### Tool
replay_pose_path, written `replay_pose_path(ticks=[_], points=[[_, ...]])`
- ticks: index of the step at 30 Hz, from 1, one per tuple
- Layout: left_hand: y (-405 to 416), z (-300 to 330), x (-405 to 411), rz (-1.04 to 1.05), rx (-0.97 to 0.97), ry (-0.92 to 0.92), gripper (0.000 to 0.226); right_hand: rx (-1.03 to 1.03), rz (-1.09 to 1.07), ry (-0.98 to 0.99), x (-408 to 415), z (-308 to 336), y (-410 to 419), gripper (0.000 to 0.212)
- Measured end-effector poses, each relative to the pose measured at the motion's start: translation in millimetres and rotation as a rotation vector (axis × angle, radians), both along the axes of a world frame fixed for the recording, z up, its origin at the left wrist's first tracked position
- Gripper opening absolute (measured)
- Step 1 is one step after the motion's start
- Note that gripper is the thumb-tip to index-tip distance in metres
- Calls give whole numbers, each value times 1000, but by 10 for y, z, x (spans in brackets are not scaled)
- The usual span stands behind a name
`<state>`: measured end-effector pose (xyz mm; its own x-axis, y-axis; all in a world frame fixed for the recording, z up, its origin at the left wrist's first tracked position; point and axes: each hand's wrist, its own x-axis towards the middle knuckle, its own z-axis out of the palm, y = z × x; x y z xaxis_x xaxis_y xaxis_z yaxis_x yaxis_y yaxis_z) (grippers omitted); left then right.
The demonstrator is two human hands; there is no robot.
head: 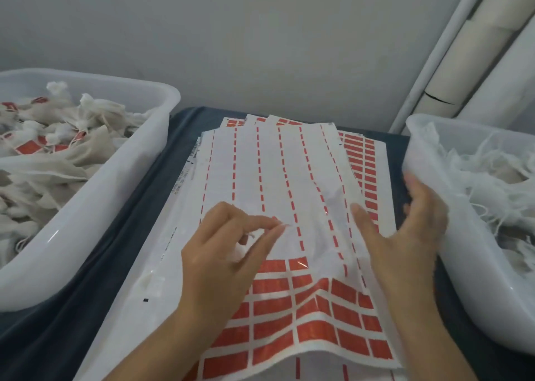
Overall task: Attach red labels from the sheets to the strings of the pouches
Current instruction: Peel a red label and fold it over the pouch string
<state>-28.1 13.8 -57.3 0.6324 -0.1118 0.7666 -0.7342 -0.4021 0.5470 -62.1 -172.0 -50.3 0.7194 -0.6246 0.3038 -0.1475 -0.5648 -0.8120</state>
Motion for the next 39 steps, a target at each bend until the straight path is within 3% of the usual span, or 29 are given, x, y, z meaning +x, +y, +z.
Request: replay_pose_path(ticks=[2,4,6,10,14,18,20,26,39], points=[[-12,-15,-19,-22,45,-58,26,153,158,38,-32,40,96,34],[-23,-15,-42,-49,76,-72,34,399,430,354,-46,67,203,39],[-37,-24,-56,-75,89,-81,32,537,578,487,-48,59,256,38],[-59,-79,-51,-133,107,-126,21,645,663,480,-70,32,226,39],[-65,-113,-47,-159,148,-91,28,722,613,294,-76,41,229,30],[-74,-93,-37,-121,124,13,42,731,358,19,-75,32,240,23],[-82,-95,-32,-120,99,44,47,636,393,-35,-82,52,279,32],[-106,-165,-37,-114,184,70,59,407,700,46,-122,-5,510,71],[-116,-179,-48,-169,257,38,70,279,640,17,-111,-67,512,69]])
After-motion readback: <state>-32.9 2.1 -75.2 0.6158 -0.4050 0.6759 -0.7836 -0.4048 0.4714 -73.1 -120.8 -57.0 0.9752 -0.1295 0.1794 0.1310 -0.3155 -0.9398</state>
